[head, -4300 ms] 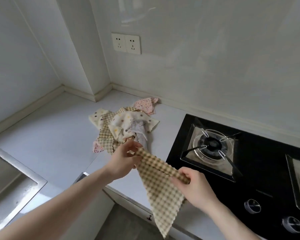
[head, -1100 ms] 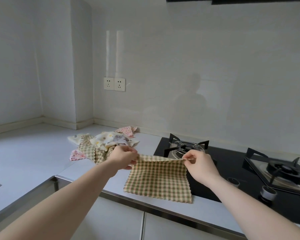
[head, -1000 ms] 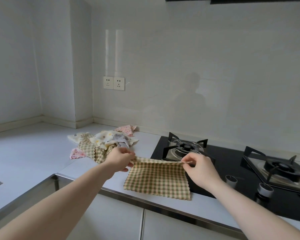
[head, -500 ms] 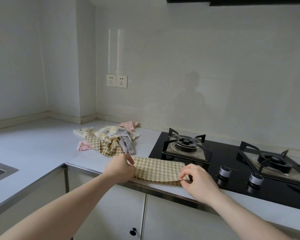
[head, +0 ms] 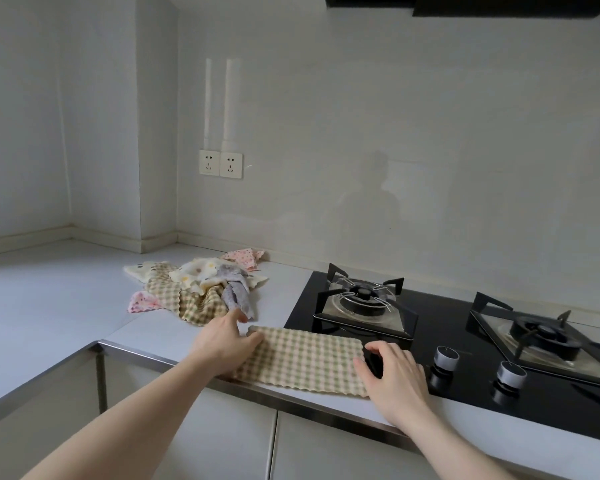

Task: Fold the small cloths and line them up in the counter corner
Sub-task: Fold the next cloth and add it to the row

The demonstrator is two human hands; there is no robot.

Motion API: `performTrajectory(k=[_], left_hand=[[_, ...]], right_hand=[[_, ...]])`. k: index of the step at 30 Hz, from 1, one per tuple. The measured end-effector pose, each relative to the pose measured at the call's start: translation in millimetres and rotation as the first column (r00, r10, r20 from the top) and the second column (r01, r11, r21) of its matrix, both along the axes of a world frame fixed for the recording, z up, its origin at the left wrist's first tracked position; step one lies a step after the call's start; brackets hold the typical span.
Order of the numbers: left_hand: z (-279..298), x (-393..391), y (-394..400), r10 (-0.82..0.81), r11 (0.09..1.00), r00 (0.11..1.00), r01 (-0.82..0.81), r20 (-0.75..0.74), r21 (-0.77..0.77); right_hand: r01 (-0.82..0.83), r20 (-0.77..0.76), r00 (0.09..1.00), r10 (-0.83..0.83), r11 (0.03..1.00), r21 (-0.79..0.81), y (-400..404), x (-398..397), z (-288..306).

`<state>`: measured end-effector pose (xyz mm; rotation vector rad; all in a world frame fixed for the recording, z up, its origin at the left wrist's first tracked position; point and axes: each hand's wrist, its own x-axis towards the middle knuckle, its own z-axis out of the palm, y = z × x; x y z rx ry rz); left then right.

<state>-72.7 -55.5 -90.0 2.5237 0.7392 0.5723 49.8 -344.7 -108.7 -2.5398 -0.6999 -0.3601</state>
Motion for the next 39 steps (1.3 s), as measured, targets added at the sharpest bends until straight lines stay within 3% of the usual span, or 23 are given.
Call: performTrajectory(k=[5, 9, 15, 28, 39], left_hand=[[-14.6, 9.5, 6.9, -0.018, 1.000, 0.998, 0.018, 0.063, 0.004], [-19.6, 11.7, 10.6, -0.023, 1.000, 0.995, 0.022, 0.099, 0.011], [-22.8, 12.6, 11.8, -0.021, 1.000, 0.993, 0.020, 0.115, 0.008], [-17.9, 6.3, 8.9, -0.019, 0.995, 0.990, 0.032, 0.140, -0.091], [-16.0, 4.1, 9.6, -0.046, 0.987, 0.990, 0.066, 0.136, -0.144]], right_hand=[[0.040, -0.116, 0.992, -0.045, 0.998, -0.050, 9.1, 3.7, 9.3], [0.047, -0.375, 0.923, -0.085, 0.993, -0.108, 26.2, 16.8, 34.5], [0.103, -0.549, 0.833, -0.077, 0.994, 0.017, 31.1, 43.1, 30.9], [0.172, -0.595, 0.799, 0.087, 0.915, 0.365, 39.2, 36.1, 66.9], [-0.038, -0.486, 0.836, 0.254, 0.911, 0.410, 116.2, -3.9, 68.7]])
